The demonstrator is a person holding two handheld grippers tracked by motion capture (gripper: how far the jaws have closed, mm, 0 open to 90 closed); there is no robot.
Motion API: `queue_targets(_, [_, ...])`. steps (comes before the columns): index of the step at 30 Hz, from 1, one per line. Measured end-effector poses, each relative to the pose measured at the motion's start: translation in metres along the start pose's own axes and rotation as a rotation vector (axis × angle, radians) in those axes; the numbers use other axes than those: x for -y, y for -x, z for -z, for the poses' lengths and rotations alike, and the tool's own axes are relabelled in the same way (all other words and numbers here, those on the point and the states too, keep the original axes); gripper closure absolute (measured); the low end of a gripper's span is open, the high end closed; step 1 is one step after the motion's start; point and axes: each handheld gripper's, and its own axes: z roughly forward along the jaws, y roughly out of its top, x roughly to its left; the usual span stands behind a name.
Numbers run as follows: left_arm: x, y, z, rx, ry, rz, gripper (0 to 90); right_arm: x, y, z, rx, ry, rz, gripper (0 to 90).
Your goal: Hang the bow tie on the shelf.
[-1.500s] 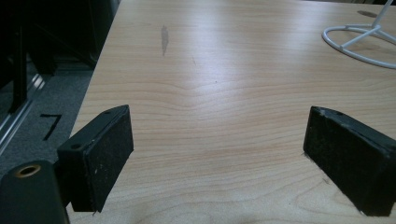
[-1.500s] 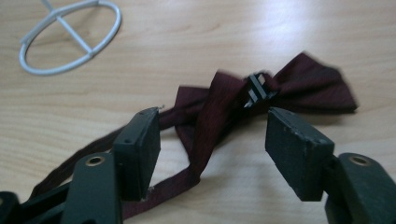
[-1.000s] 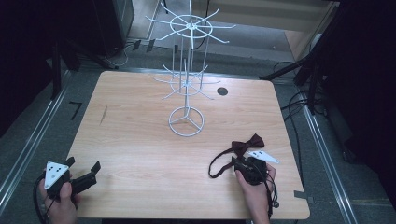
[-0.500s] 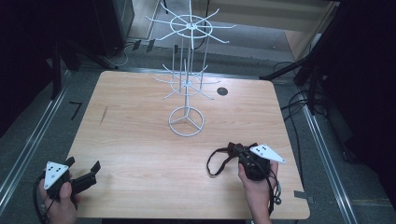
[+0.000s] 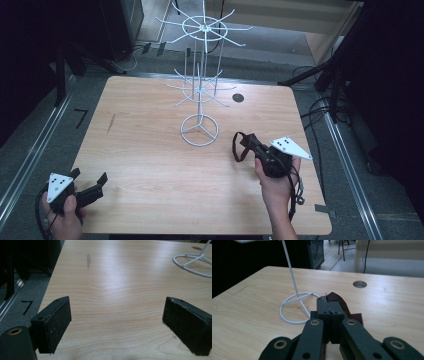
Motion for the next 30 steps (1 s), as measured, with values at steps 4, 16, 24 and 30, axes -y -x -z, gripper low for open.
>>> queue_targets(4, [0.000,0.000,0.000,0.000,0.001,0.000,8.8,-0.017,-0.003,-0.004,-0.005,0.013,0.005,90.0])
queue_targets(16, [0.000,0.000,0.000,0.003,0.002,0.003,8.8,-0.051,-0.017,-0.027,-0.046,0.027,0.013,90.0])
queue_targets(24, [0.000,0.000,0.000,0.003,-0.001,0.001,8.8,-0.065,-0.025,-0.042,-0.058,0.026,0.009,90.0])
queue_targets(30, [0.000,0.000,0.000,0.002,-0.001,-0.004,8.9,-0.070,-0.031,-0.053,-0.081,0.014,-0.001,90.0])
